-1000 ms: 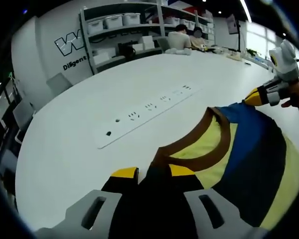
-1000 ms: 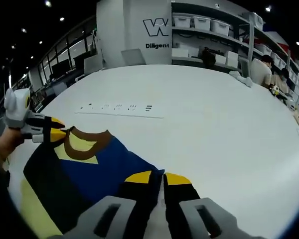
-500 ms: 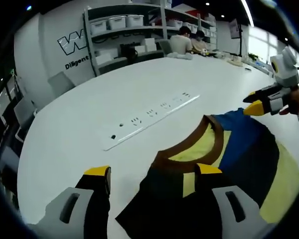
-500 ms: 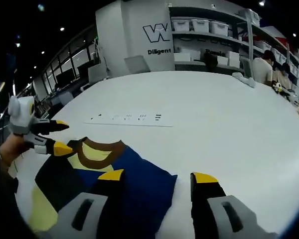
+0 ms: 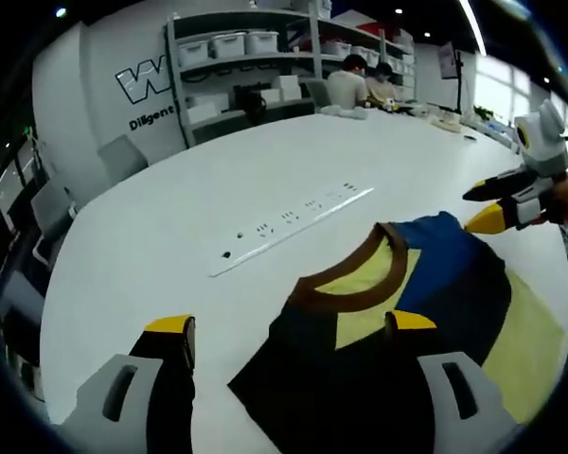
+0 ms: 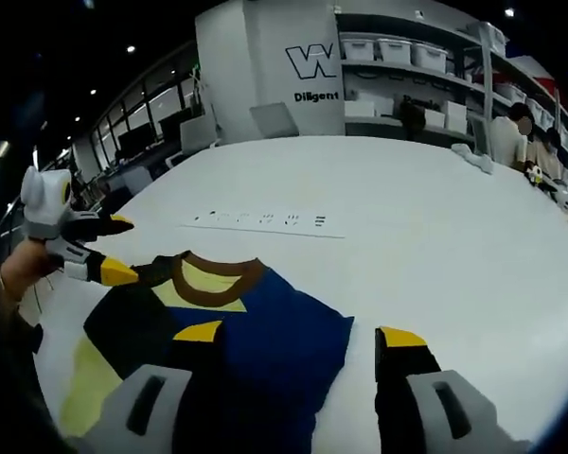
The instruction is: Fold the garment on the visible template until the final outline fits inside the template.
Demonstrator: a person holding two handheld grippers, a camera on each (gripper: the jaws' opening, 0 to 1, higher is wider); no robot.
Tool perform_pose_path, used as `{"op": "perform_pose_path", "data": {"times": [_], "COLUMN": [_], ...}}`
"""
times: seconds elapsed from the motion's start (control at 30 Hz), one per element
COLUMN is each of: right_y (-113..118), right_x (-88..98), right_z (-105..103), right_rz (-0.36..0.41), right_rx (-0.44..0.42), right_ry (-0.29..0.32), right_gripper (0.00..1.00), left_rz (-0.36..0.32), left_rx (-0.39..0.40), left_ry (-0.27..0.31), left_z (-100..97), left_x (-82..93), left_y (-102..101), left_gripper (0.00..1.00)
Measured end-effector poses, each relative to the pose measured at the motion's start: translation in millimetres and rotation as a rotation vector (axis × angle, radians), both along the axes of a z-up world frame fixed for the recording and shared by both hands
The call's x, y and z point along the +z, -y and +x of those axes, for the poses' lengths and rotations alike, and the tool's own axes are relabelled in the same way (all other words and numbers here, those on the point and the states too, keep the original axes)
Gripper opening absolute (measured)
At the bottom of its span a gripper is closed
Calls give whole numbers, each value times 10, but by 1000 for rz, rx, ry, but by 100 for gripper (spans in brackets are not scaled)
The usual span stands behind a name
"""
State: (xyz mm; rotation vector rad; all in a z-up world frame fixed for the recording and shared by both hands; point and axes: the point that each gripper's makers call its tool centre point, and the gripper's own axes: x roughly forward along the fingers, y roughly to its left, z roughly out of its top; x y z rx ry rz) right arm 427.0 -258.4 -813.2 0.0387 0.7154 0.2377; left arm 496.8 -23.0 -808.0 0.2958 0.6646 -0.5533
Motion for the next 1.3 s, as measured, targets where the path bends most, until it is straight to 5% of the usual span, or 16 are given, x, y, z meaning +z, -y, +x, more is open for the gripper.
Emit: {"op": "perform_pose_path", "data": {"times": [0.47,1.3], "right_y": [-28,323], "right_x": [-118,-360], "right_z": [-238,-311], "right_rz": [-16,-92], "right_rx": [17,-7], "right_ry": [-37,-89], "right_gripper": [60,53], "left_rz": [-2,7], "left_rx": [-2,81], "left_ry": [-9,-58], "left_z": [-352,-965], "left_x": [10,-309], "left_y": [-89,-507], "left_gripper": [82,79]}}
